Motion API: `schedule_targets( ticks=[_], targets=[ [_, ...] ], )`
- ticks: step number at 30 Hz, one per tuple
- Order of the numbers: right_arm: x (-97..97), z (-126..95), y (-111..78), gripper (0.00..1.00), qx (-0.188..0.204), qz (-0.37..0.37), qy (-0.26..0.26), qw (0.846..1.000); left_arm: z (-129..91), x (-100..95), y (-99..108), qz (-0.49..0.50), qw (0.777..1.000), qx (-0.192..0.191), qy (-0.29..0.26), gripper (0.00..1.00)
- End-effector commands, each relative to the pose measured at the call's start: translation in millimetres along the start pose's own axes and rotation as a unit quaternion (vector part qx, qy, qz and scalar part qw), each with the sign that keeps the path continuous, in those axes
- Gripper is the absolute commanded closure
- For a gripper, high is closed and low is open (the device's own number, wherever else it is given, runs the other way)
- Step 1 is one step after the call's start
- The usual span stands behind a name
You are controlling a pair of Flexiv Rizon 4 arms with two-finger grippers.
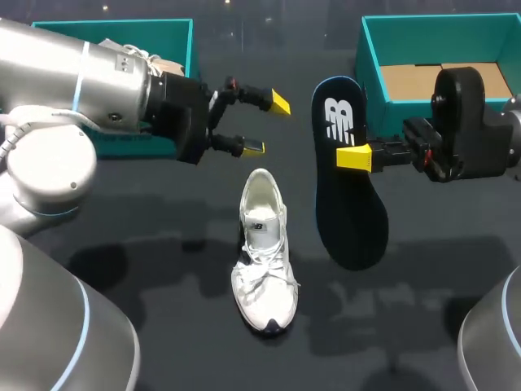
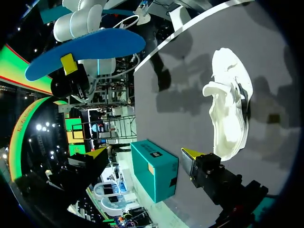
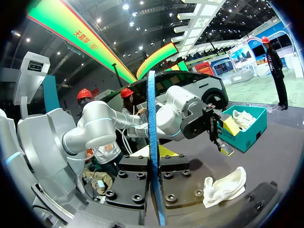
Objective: Take the shoe out of the shoebox, open the shoe tongue, remove and reinsert the insole, then place the shoe into the shoebox
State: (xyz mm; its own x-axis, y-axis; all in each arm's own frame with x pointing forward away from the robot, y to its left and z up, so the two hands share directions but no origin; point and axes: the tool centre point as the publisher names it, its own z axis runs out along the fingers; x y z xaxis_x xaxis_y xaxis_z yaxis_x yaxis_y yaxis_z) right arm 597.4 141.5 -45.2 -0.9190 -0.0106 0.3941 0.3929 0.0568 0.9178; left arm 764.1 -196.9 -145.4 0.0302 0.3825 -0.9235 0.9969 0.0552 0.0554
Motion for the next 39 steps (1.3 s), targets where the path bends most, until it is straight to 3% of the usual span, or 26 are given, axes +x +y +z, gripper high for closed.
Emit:
schedule_targets(
  ticks=[1,3,12,18,23,28,30,39],
  targets=[
    [-0.9,2.1,-0.3,1.00,0.000,0.001,0.000,1.000,-1.5,-2.2,-2.0,-0.005,0.998,-0.012,-0.054,0.00],
    [-0.9,2.1,-0.3,1.00,0.000,0.001,0.000,1.000,-5.0,-6.9,0.8,-0.009,0.997,-0.004,-0.071,0.00],
    [-0.9,2.1,-0.3,1.00,0.000,0.001,0.000,1.000,-7.4,-8.8,2.7,0.003,0.998,0.002,-0.058,0.00],
    [-0.9,2.1,-0.3,1.00,0.000,0.001,0.000,1.000,-5.4,-13.5,-1.7,0.012,0.995,-0.008,-0.103,0.00],
    [-33.1,2.8,4.0,1.00,-0.003,0.068,0.006,0.998,-9.1,-16.2,2.8,0.015,0.993,-0.017,-0.117,0.00],
    [-62.1,-4.4,7.7,1.00,-0.038,0.113,0.020,0.993,-12.7,-19.8,11.0,-0.009,0.991,-0.008,-0.134,0.00],
    [-70.9,-4.9,6.9,1.00,-0.012,0.130,0.008,0.991,-13.9,-21.0,12.1,-0.012,0.991,-0.005,-0.136,0.00],
    [-70.9,-4.9,6.9,1.00,-0.012,0.130,0.008,0.991,-13.9,-21.0,12.1,-0.012,0.991,-0.005,-0.136,0.00]
  ],
)
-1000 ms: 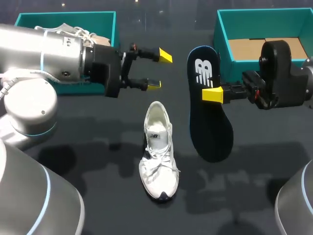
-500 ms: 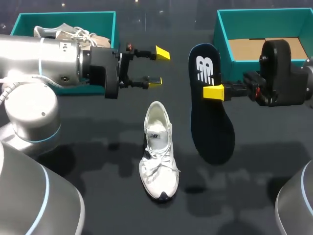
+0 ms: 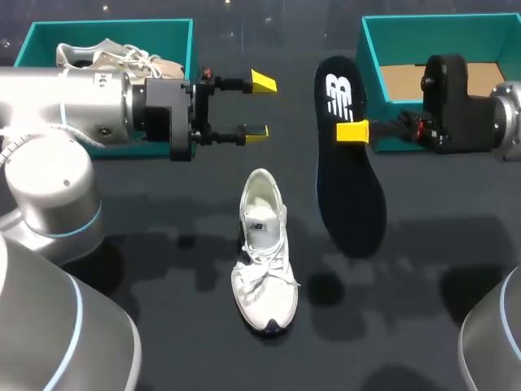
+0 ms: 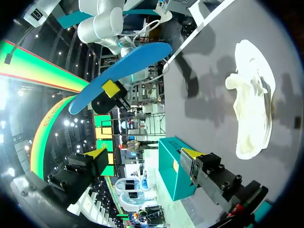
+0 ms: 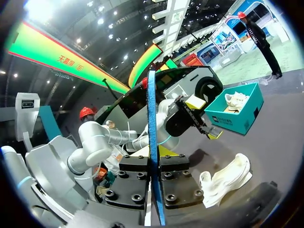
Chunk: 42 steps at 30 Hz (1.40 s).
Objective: Take the shoe out of the shoebox, open the shoe tongue, remove and reinsert the insole, then place the shoe into the shoebox
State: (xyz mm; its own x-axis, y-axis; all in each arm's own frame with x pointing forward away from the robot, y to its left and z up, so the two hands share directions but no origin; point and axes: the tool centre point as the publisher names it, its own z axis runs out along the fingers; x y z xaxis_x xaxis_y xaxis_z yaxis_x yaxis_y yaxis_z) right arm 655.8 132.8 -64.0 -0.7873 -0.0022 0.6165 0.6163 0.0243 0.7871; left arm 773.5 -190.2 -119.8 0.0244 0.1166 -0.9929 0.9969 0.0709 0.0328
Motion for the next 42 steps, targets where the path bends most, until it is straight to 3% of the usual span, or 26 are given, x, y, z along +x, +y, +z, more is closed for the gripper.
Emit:
schedule_targets(
  ticks=[1,3,5,10,12,25,33,36,42],
  targets=[
    [-9.2,4.8,4.1,1.00,0.006,0.001,0.006,1.000,4.9,1.3,0.1,0.002,1.000,-0.001,0.001,0.00],
    [-9.2,4.8,4.1,1.00,0.006,0.001,0.006,1.000,11.0,2.5,-1.8,0.002,1.000,-0.004,0.001,0.00],
    [-20.5,3.8,8.6,1.00,0.007,0.025,0.005,1.000,13.6,2.2,-3.9,0.005,1.000,-0.006,-0.003,0.00],
    [-59.0,-3.0,15.8,1.00,-0.032,0.109,-0.001,0.993,14.5,1.1,-3.4,0.002,1.000,-0.019,-0.013,0.00],
    [-68.2,-4.8,14.7,1.00,-0.026,0.131,-0.017,0.991,14.1,0.2,-0.6,-0.001,1.000,-0.021,-0.014,0.00],
    [-68.2,-4.8,14.7,1.00,-0.026,0.131,-0.017,0.991,19.3,3.2,-3.1,0.000,1.000,-0.015,-0.005,0.00],
    [-118.9,-4.9,33.3,1.00,-0.017,0.240,-0.029,0.970,16.0,5.5,-5.5,0.000,1.000,-0.016,-0.011,0.00],
    [-136.1,-8.5,31.7,1.00,-0.001,0.279,-0.055,0.959,13.7,6.8,-4.2,-0.010,1.000,-0.008,-0.012,0.00],
    [-136.1,-8.5,31.7,1.00,-0.001,0.279,-0.055,0.959,13.0,7.7,-3.2,-0.009,1.000,-0.003,-0.009,0.00]
  ],
)
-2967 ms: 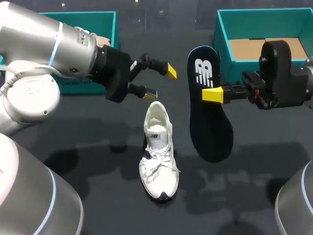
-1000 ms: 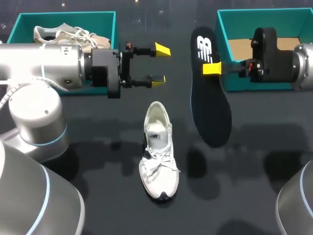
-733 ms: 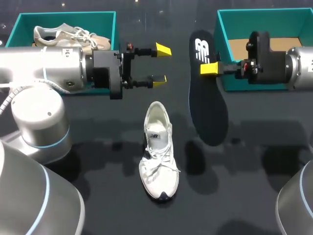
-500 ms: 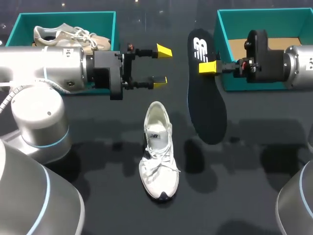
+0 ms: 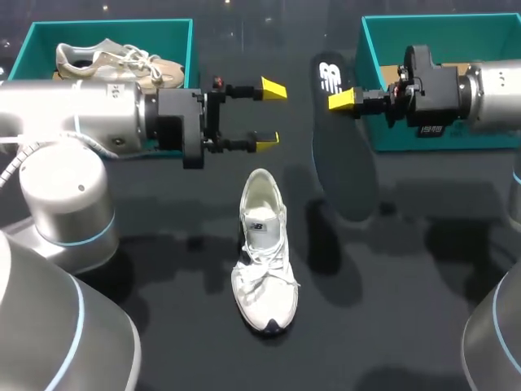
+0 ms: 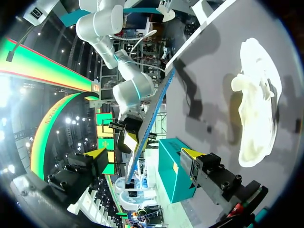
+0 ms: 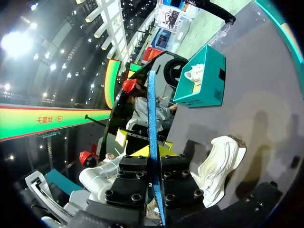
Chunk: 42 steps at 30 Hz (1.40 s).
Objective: Take the shoe out of the shoebox, open the shoe tongue, remove and reinsert the insole, then place the shoe into the shoebox
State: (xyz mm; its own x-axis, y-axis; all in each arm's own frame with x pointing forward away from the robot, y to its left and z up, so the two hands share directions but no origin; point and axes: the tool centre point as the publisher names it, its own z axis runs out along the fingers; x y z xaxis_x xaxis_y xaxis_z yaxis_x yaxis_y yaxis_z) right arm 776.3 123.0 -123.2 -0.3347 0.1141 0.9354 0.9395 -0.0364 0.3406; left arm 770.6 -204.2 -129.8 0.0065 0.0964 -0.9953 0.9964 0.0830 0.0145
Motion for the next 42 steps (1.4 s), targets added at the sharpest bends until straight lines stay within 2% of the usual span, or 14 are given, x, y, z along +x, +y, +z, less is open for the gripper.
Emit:
schedule_targets(
  ticks=[1,4,7,9,12,16,27,32,33,35,38,42],
  targets=[
    [-1.5,2.8,6.0,1.00,0.013,0.001,-0.001,1.000,-1.8,-0.5,1.0,0.001,1.000,0.003,0.001,0.00],
    [-1.5,2.8,6.0,1.00,0.013,0.001,-0.001,1.000,-1.8,-0.5,1.0,0.001,1.000,0.003,0.001,0.00],
    [-1.5,2.8,6.0,1.00,0.013,0.001,-0.001,1.000,8.5,3.5,-3.2,-0.002,1.000,0.004,-0.002,0.00],
    [-7.9,10.9,11.5,1.00,0.031,0.032,-0.002,0.999,15.8,6.1,-4.3,0.003,1.000,0.002,0.002,0.00],
    [-14.2,20.8,21.1,1.00,0.037,0.073,-0.003,0.997,25.4,9.3,-3.3,0.002,1.000,0.001,0.005,0.00],
    [-27.2,26.7,26.7,1.00,0.022,0.135,-0.018,0.990,36.9,11.8,-0.2,-0.015,1.000,-0.003,0.016,0.00],
    [-27.2,26.7,26.7,1.00,0.022,0.135,-0.018,0.990,39.4,12.9,-1.0,-0.017,1.000,-0.003,0.016,0.00],
    [-38.2,40.7,36.8,1.00,0.025,0.182,-0.015,0.983,46.4,15.7,-0.2,-0.021,1.000,-0.002,0.011,0.00],
    [-40.1,42.8,38.4,1.00,0.026,0.192,-0.011,0.981,47.3,15.9,0.8,-0.022,1.000,-0.002,0.011,0.01],
    [-43.0,45.8,40.1,1.00,0.025,0.207,-0.009,0.978,49.0,16.7,3.2,-0.023,1.000,-0.005,0.011,0.10],
    [-47.0,46.6,41.3,1.00,0.019,0.219,-0.006,0.976,50.8,17.9,6.8,-0.027,1.000,-0.010,0.011,0.29],
    [-46.8,47.0,45.4,1.00,0.014,0.216,-0.004,0.976,53.6,20.7,11.5,-0.033,0.999,-0.014,0.011,0.37]
  ],
)
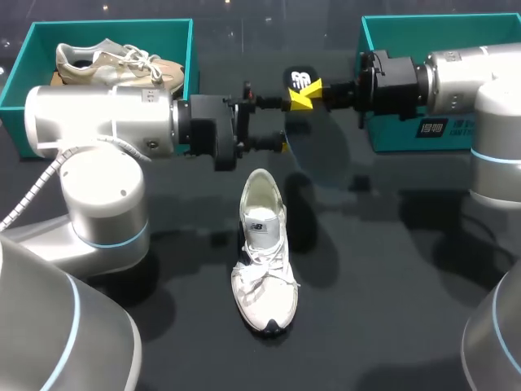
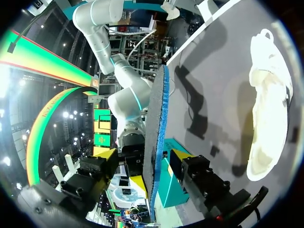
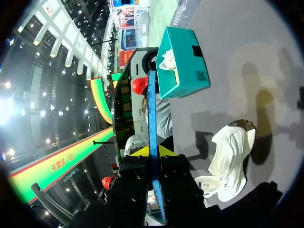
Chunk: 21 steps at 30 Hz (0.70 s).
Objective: Take the shoe out of the shoebox, open the shoe tongue, remove and reinsert the insole, then place the shoe into the shoebox
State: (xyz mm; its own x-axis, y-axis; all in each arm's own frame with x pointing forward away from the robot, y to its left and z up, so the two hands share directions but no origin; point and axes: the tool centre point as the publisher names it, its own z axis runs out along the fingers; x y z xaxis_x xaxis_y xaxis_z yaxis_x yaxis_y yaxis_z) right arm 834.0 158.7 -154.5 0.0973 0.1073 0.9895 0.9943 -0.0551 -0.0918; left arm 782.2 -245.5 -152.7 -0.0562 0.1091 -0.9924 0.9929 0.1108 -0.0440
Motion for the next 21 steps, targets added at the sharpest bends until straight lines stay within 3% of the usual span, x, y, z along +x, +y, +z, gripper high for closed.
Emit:
schedule_targets(
  ticks=[1,3,6,14,21],
  targets=[
    [-0.1,4.6,4.6,1.00,-0.002,-0.004,0.003,1.000,10.7,2.0,4.8,-0.004,1.000,-0.005,0.003,0.37],
    [0.5,4.8,5.2,1.00,-0.004,-0.007,0.005,1.000,12.6,3.6,7.3,-0.007,1.000,-0.008,0.003,0.39],
    [0.7,4.8,5.7,1.00,-0.008,-0.010,0.007,1.000,14.7,5.2,10.6,-0.010,1.000,-0.012,0.003,0.51],
    [-0.5,2.6,6.0,1.00,-0.013,-0.009,0.011,1.000,13.9,9.8,16.6,-0.015,1.000,-0.020,0.006,0.55],
    [-1.0,1.3,9.6,1.00,-0.011,-0.010,0.016,1.000,13.6,13.5,19.3,-0.017,1.000,-0.023,0.010,0.68]
  ],
)
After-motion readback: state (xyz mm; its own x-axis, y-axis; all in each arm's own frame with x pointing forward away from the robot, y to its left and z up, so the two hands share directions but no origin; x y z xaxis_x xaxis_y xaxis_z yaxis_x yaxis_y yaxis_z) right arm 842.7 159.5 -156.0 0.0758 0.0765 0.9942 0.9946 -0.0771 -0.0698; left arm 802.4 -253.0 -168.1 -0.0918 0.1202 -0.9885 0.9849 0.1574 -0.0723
